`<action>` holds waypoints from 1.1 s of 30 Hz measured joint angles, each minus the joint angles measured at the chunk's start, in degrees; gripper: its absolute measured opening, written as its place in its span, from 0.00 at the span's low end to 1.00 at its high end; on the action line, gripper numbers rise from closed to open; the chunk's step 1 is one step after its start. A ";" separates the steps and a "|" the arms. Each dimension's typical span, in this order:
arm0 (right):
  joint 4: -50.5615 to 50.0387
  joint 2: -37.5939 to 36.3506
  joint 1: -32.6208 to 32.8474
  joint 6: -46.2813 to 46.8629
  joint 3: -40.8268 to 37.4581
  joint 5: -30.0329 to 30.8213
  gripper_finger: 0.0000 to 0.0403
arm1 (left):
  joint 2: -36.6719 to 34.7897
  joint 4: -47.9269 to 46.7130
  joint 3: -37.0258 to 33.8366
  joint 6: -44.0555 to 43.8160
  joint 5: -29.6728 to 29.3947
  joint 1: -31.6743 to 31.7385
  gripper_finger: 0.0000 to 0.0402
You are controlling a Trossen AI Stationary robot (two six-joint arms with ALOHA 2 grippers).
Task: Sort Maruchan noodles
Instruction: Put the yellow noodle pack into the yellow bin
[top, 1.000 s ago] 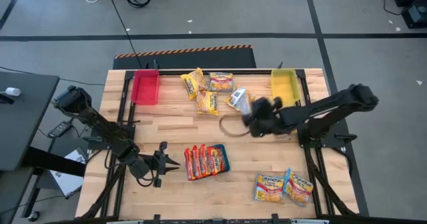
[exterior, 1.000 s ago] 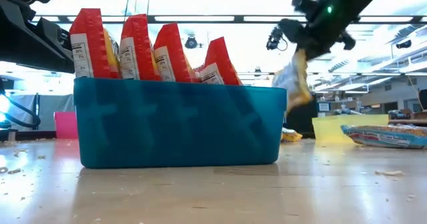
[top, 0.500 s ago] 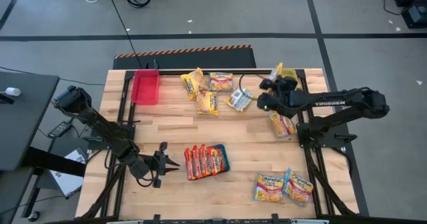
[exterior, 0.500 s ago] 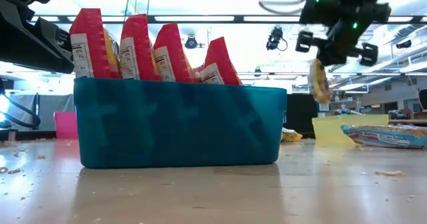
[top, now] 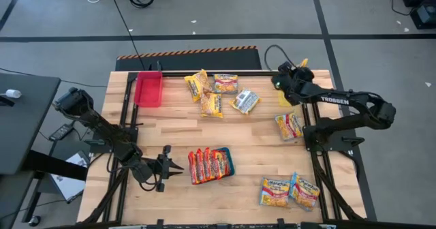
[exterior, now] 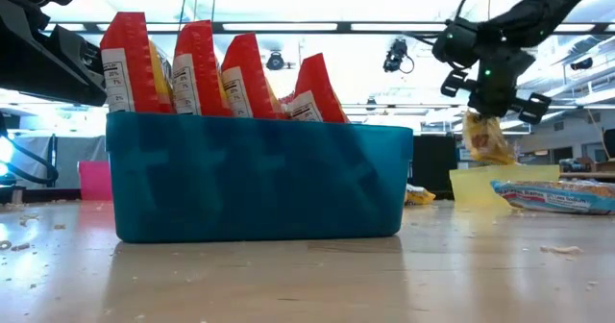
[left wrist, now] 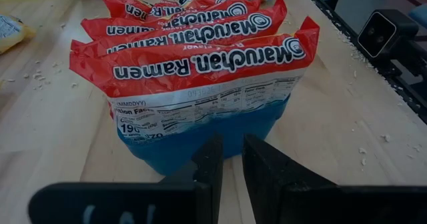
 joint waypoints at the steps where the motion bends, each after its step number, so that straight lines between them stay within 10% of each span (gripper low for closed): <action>1: 3.57 0.00 -1.19 -2.92 -0.70 -0.86 0.02 | 0.00 0.00 0.00 0.19 -0.02 0.00 0.15; 11: 15.76 0.04 -9.11 -9.77 -5.61 -10.69 0.02 | 0.00 -0.02 0.00 0.68 -0.07 0.34 0.15; 33: 35.47 13.74 -7.27 -5.25 -5.82 -9.47 0.02 | 0.02 -0.59 0.00 3.23 1.73 4.31 0.15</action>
